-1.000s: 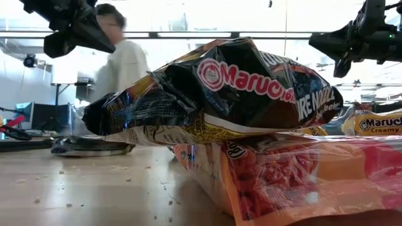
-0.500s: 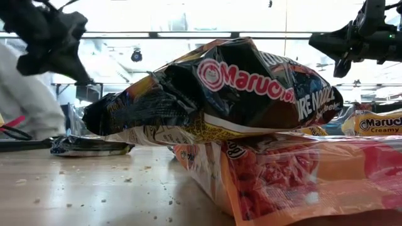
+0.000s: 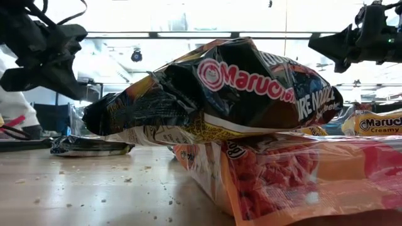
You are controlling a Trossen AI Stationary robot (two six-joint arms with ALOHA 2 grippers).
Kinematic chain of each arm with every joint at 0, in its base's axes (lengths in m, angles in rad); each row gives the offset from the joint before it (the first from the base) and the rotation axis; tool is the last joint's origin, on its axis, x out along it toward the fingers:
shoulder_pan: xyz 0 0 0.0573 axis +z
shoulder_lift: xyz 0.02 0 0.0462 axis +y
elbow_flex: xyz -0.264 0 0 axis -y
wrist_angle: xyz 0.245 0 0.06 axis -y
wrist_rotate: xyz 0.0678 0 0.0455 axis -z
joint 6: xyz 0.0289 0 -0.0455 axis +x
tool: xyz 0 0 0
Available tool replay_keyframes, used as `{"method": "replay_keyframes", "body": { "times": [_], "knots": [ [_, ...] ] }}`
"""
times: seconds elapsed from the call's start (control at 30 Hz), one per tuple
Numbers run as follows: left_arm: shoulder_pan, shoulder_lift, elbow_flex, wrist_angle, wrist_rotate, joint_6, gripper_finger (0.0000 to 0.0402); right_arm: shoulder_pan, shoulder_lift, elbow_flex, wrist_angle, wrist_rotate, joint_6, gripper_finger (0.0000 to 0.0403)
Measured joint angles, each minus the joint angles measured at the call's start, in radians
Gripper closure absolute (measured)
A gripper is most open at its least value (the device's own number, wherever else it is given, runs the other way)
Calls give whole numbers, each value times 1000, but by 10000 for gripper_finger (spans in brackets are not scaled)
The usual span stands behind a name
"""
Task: Sort Maruchan noodles
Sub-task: Put the yellow noodle pack into the left transparent bin
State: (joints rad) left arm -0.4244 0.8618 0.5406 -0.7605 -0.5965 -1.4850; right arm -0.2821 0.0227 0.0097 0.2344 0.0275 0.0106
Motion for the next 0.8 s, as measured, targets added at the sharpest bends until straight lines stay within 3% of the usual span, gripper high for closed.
{"method": "replay_keyframes", "body": {
  "times": [0.17,0.3,0.8],
  "knots": [
    [1,-11,21,4,13,112,401,0,0,0,1,0,-11,380],
    [-17,-2,10,42,92,104,401,0,-1,0,13,-1,11,380],
    [-163,193,-3,92,128,-350,401,0,15,0,64,9,348,380]
  ]
}}
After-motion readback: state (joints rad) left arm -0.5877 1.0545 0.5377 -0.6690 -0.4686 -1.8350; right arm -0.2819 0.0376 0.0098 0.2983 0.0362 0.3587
